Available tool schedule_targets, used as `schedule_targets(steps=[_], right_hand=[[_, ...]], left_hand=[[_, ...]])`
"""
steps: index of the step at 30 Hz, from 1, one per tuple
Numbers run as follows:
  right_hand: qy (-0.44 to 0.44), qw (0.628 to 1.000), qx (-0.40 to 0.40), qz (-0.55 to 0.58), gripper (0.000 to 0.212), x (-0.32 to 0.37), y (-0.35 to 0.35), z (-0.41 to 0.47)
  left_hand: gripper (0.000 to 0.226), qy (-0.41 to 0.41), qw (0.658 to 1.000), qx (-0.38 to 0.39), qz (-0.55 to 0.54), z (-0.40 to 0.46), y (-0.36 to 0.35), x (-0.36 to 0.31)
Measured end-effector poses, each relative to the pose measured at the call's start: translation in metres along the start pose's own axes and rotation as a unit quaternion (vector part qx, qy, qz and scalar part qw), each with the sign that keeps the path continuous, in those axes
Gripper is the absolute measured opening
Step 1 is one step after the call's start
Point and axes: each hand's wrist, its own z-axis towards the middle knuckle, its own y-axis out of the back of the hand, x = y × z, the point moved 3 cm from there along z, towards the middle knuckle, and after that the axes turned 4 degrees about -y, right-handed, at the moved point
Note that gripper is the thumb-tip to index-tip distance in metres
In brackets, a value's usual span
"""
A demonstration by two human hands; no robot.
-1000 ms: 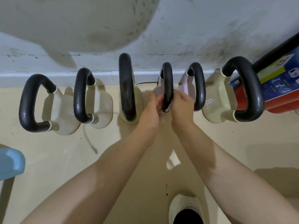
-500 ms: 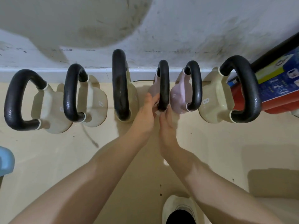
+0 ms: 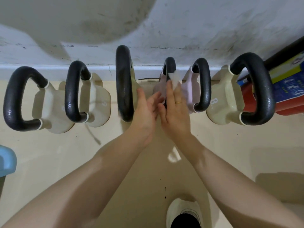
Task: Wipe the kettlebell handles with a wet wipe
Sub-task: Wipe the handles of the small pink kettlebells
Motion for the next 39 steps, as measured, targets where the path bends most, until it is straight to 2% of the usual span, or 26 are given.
schedule_targets(steps=[2, 8, 9, 12, 13, 17, 18, 21, 22, 24, 27, 29, 32, 35, 39], right_hand=[[0.096, 0.993, -0.01, -0.071, 0.052, 0.0, 0.012, 0.013], [0.225, 0.965, 0.007, -0.137, 0.046, -0.013, 0.01, -0.002], [0.2, 0.971, 0.016, -0.13, 0.047, -0.009, 0.015, 0.013], [0.015, 0.998, 0.046, -0.041, 0.05, 0.003, 0.034, 0.06], [-0.012, 0.998, 0.062, -0.026, 0.051, 0.003, 0.036, 0.064], [0.09, 0.991, 0.08, -0.064, 0.06, -0.003, 0.037, 0.056], [0.078, 0.993, 0.082, -0.045, 0.056, -0.004, 0.038, 0.063], [-0.041, 0.994, 0.077, 0.071, 0.042, 0.008, 0.043, 0.088], [-0.068, 0.991, 0.052, 0.102, 0.041, 0.015, 0.047, 0.09], [-0.116, 0.975, -0.033, 0.186, 0.036, 0.019, 0.054, 0.086], [-0.195, 0.894, -0.109, 0.388, 0.022, 0.02, 0.068, 0.064], [-0.198, 0.877, -0.092, 0.428, 0.027, 0.02, 0.073, 0.052], [-0.188, 0.891, -0.09, 0.403, 0.023, 0.021, 0.087, 0.033], [-0.188, 0.874, -0.053, 0.445, 0.03, 0.022, 0.099, 0.019], [-0.201, 0.849, 0.021, 0.488, 0.058, 0.022, 0.108, 0.007]], left_hand=[[0.077, -0.001, 1.0, 0.014, -0.025, 0.0, -0.004, -0.002], [0.075, -0.002, 1.0, 0.021, -0.014, -0.001, -0.005, -0.005], [0.075, -0.003, 1.0, 0.011, -0.005, 0.001, -0.004, -0.004], [0.075, 0.0, 1.0, -0.011, 0.026, 0.002, -0.003, -0.002], [0.075, -0.001, 0.999, -0.012, 0.031, 0.002, -0.004, -0.002], [0.072, -0.028, 0.999, 0.004, 0.042, 0.005, -0.011, -0.008], [0.072, -0.03, 0.999, 0.005, 0.042, 0.007, -0.014, -0.009], [0.071, -0.03, 0.999, -0.001, 0.043, 0.011, -0.019, -0.011], [0.069, -0.03, 0.999, -0.001, 0.044, 0.01, -0.019, -0.011], [0.064, -0.04, 0.997, 0.001, 0.061, 0.005, -0.02, -0.013], [0.047, -0.102, 0.985, -0.027, 0.136, -0.005, -0.021, -0.021], [0.034, -0.164, 0.968, -0.062, 0.178, -0.01, -0.021, -0.027], [0.025, -0.208, 0.955, -0.068, 0.201, -0.018, -0.028, -0.032], [0.024, -0.183, 0.964, -0.01, 0.195, -0.026, -0.044, -0.03], [0.032, -0.161, 0.971, 0.032, 0.176, -0.034, -0.059, -0.028]])
